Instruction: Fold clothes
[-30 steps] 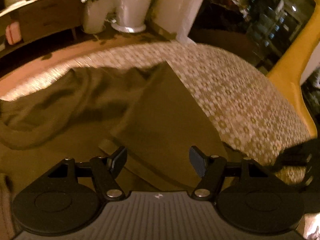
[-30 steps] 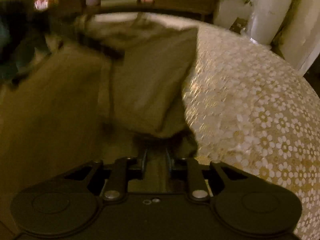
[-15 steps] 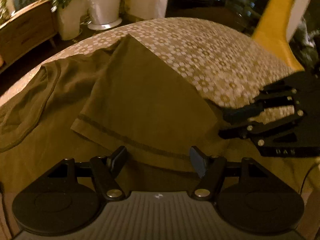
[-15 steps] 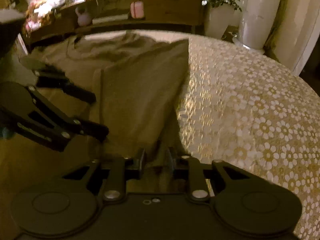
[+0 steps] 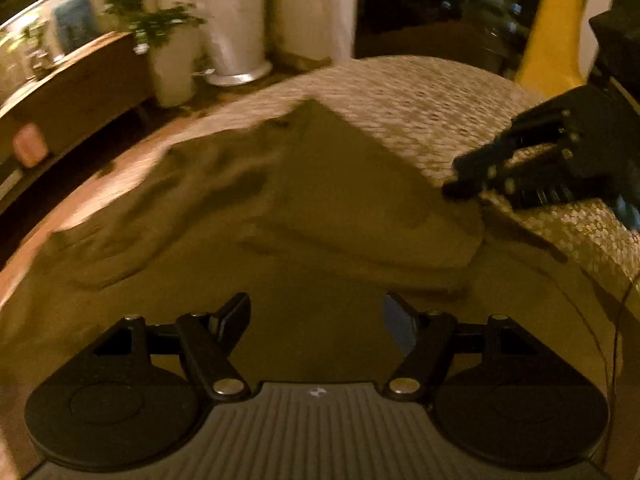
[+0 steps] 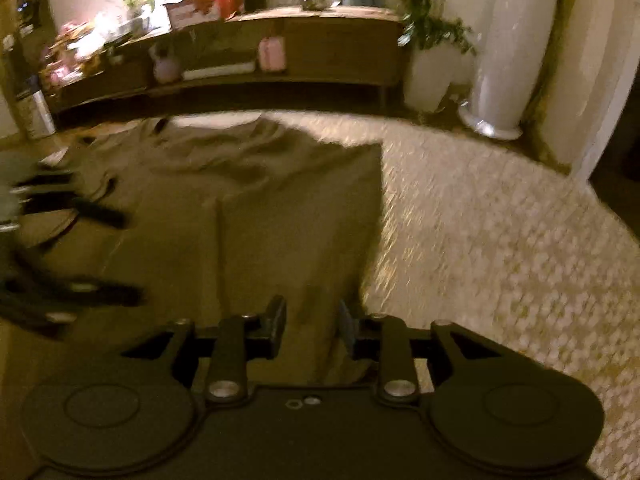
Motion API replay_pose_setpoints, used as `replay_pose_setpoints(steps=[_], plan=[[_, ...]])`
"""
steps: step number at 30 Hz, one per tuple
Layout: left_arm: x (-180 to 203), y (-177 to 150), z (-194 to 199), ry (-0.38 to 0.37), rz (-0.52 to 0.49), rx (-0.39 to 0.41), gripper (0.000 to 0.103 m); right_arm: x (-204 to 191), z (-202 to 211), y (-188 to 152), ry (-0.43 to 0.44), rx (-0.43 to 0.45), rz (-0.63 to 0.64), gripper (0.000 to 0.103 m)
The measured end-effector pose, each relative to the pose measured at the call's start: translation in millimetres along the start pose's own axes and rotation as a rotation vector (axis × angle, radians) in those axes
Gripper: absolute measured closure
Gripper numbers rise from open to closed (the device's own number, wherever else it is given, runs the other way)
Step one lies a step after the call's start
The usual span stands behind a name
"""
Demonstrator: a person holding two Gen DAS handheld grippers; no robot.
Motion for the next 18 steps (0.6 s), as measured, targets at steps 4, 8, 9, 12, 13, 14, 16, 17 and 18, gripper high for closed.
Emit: replay_pose_setpoints(steps=[4, 8, 9, 12, 13, 14, 16, 17, 18], plan=[[-62, -30, 34, 0.108, 0.082, -0.006, 0.031, 0, -11, 18, -0.021, 0.018, -0.032, 0.0], [-136, -57, 57, 0.223, 0.242, -0.022, 0.031, 8, -19, 31, -0.043, 0.048, -0.096, 0.0], [-153, -64, 62, 0.248, 0.289, -0.021, 0.031, 10, -21, 35, -0.042, 0.054, -0.119, 0.0], [-187, -75, 65, 0.291, 0.384, -0.022, 0.031, 16, -28, 44, -0.032, 0.061, -0.186, 0.0], [-197, -79, 66, 0.304, 0.414, -0.021, 0.03, 16, -32, 48, -0.028, 0.06, -0.204, 0.0], [-202, -82, 65, 0.3, 0.434, -0.015, 0.03, 14, -36, 53, -0.021, 0.058, -0.215, 0.0], [-207, -87, 64, 0.288, 0.462, -0.009, 0.03, 2, -46, 60, -0.003, 0.047, -0.215, 0.0], [-208, -89, 63, 0.281, 0.468, -0.009, 0.031, -7, -52, 63, 0.008, 0.037, -0.205, 0.0], [-209, -92, 62, 0.273, 0.475, -0.008, 0.03, -16, -59, 66, 0.02, 0.026, -0.19, 0.0]])
Point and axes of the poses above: each gripper's, at about its wrist camera, not at the fingertips, and z roughly against the way its jaws point, x to its right, y to its top, the point moved 1 cm from there along -z, roughly the way its jaws point, and after that the axes turned 2 degrees about y, right-handed, at the moved point
